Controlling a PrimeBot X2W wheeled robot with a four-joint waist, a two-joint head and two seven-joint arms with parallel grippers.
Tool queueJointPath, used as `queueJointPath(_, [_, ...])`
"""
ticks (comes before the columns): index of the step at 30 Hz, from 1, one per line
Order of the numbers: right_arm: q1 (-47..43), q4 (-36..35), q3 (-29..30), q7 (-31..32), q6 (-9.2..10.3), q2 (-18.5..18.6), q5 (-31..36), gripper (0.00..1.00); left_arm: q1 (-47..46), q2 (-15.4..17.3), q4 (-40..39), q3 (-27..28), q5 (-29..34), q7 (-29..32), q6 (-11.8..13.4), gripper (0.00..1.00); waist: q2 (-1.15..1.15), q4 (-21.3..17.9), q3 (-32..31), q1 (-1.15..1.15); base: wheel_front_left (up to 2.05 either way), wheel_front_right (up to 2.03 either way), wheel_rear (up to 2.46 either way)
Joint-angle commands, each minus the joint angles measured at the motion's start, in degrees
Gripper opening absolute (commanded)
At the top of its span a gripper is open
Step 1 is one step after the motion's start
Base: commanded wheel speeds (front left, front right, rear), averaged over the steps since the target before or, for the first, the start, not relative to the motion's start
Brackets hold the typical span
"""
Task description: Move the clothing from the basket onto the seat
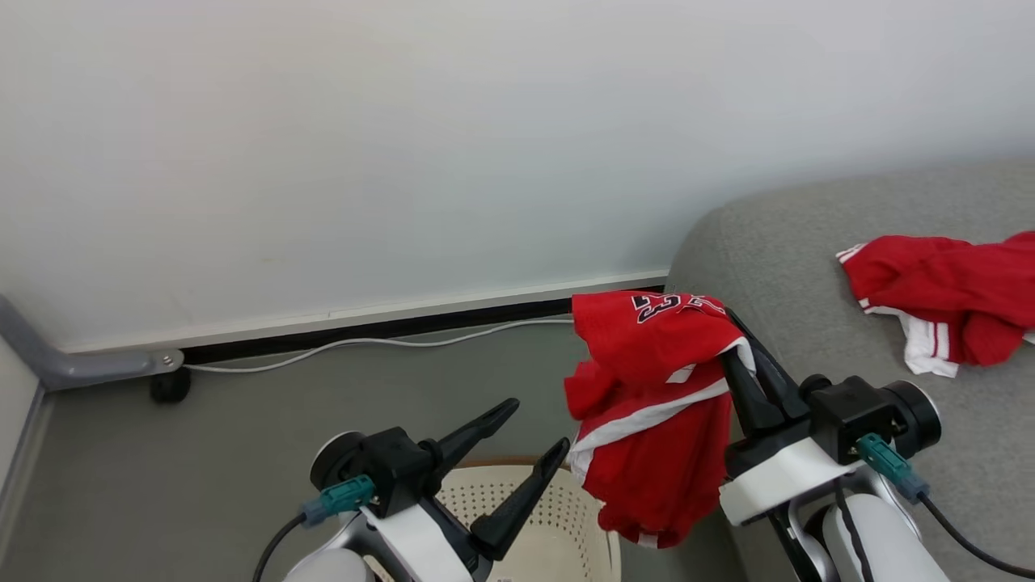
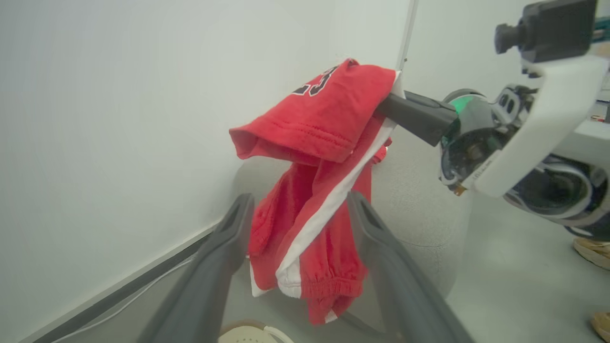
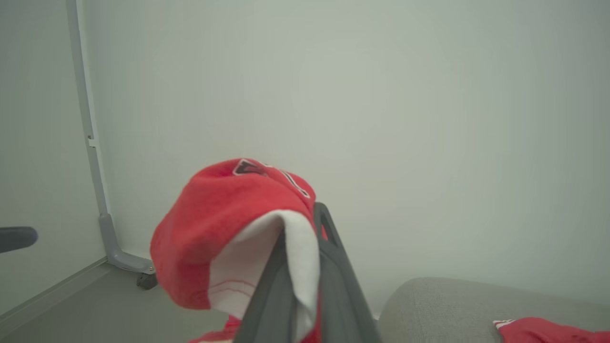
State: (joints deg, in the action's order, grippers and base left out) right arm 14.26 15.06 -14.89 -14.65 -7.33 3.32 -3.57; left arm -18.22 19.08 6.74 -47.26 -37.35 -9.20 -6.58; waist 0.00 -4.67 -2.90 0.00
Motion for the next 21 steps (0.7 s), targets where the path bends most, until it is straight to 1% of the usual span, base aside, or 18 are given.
queueJointPath(1, [0.66, -2.09, -0.38, -0.35, -0.16, -0.44, -0.42, 0.00, -1.04, 0.92, -1.55, 1.53, 0.43, -0.77, -0.47, 1.00, 0.00, -2.76, -0.17, 0.00, 0.00, 0.00, 0.00])
queueJointPath(8, [0.35, -3.11, 2.05, -0.35, -0.16, -0.44, -0.66, 0.00, 0.24, 0.90, -2.12, 0.41, 0.60, -1.58, -0.41, 1.00, 0.00, -8.87, 0.00, 0.00, 0.00, 0.00, 0.00])
queueJointPath(13, [-0.48, -3.48, 3.51, -0.35, -0.16, -0.44, -1.04, 0.00, 1.04, 0.91, -2.64, 0.26, 0.59, -1.92, 0.24, 1.00, 0.00, -12.76, -0.05, 0.00, 0.00, 0.00, 0.00])
queueJointPath(18, [-1.36, -3.95, 5.36, -0.35, -0.16, -0.44, -1.59, 0.00, 1.71, 0.85, -3.19, 0.19, 0.45, -2.29, 0.74, 1.00, 0.00, -15.39, -0.31, 0.00, 0.00, 0.00, 0.00])
queueJointPath(21, [-1.63, -4.22, 6.24, -0.35, -0.16, -0.44, -1.87, 0.00, 1.84, 0.79, -3.38, 0.02, 0.39, -2.28, 0.80, 1.00, 0.00, -15.89, -0.36, 0.00, 0.00, 0.00, 0.00])
